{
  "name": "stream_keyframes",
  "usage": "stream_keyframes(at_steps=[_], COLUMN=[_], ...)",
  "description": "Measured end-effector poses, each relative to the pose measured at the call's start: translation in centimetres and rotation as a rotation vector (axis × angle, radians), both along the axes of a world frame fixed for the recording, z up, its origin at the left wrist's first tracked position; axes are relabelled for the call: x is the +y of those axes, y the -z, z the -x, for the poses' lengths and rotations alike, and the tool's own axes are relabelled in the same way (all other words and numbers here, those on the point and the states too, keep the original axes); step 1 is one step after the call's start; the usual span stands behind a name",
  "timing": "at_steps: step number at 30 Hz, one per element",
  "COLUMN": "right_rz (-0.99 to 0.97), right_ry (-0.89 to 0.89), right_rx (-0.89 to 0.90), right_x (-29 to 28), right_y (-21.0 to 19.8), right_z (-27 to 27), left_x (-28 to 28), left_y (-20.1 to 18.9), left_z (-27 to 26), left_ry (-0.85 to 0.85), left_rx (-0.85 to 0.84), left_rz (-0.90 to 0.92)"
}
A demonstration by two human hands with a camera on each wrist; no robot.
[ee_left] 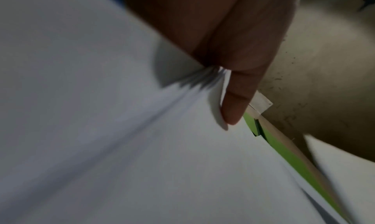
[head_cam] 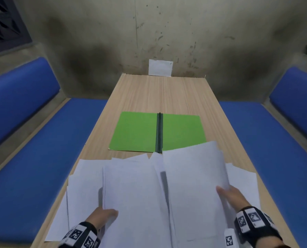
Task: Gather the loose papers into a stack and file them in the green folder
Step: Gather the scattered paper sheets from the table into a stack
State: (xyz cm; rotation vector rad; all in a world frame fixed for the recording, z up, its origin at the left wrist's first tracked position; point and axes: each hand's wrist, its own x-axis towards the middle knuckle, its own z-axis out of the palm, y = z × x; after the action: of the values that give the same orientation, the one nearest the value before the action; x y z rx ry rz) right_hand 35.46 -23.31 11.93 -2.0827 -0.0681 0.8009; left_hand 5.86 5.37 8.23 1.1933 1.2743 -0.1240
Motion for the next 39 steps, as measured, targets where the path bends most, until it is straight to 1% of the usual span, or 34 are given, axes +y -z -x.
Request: stream_keyframes(at_steps=[3,5,6,8,11,14,16,18,20,22,26,28,30,34,36,39], right_rz=[0.103,0.230,0.305,0.389,0.480,0.547,0.606,0.666,0.732,0.686,0.396,0.285,0.255,0.328,0.342,0.266], right_ry=[-0.092,-0.181,-0.218,-0.280,-0.396,-0.405,-0.435,-0.464,-0.481,-0.492,-0.394,-0.332,-0.290,-0.302,-0.291,-0.203], right_rx=[-0.036,-0.124,-0.175,-0.216,-0.215,-0.162,-0.165,-0.236,-0.296,-0.338,-0.314,-0.260,-0.196,-0.053,-0.030,-0.028], right_x=[2.3,3.8,4.4,5.3,6.3,6.7,6.7,6.8,6.8,6.8,5.4,3.9,2.1,-1.0,-1.8,-2.5], right_y=[0.4,0.6,0.8,0.7,0.4,0.6,0.6,0.5,0.4,0.6,0.6,0.4,0.4,0.9,1.4,1.4], right_z=[0.4,0.1,-0.2,-0.7,-1.1,-1.5,-1.6,-1.7,-2.0,-2.1,-2.4,-2.4,-2.4,-1.7,-1.2,-0.5], left_x=[-0.5,-0.7,-0.9,-1.1,-1.5,-1.4,-1.3,-1.3,-1.3,-1.3,-1.3,-0.7,-0.1,1.5,2.5,3.3], left_y=[-0.5,-0.4,-0.6,-0.6,-1.2,-1.7,-2.0,-2.2,-2.1,-2.2,-2.8,-3.1,-3.7,-5.1,-5.6,-6.7], left_z=[-0.2,-0.2,-0.3,-0.5,-0.5,-0.3,-0.2,-0.3,-0.3,-0.2,-0.3,-0.2,0.1,1.0,1.3,1.2], left_ry=[-0.062,-0.066,-0.058,-0.055,-0.034,0.024,0.030,0.024,0.035,0.063,0.113,0.100,0.059,-0.089,-0.135,-0.181], left_rx=[-0.072,-0.092,-0.101,-0.113,-0.150,-0.188,-0.202,-0.184,-0.158,-0.128,-0.110,-0.088,-0.102,-0.139,-0.149,-0.181], left_rz=[0.081,0.096,0.094,0.059,-0.011,-0.058,-0.043,-0.019,-0.054,-0.134,-0.258,-0.322,-0.389,-0.468,-0.484,-0.548])
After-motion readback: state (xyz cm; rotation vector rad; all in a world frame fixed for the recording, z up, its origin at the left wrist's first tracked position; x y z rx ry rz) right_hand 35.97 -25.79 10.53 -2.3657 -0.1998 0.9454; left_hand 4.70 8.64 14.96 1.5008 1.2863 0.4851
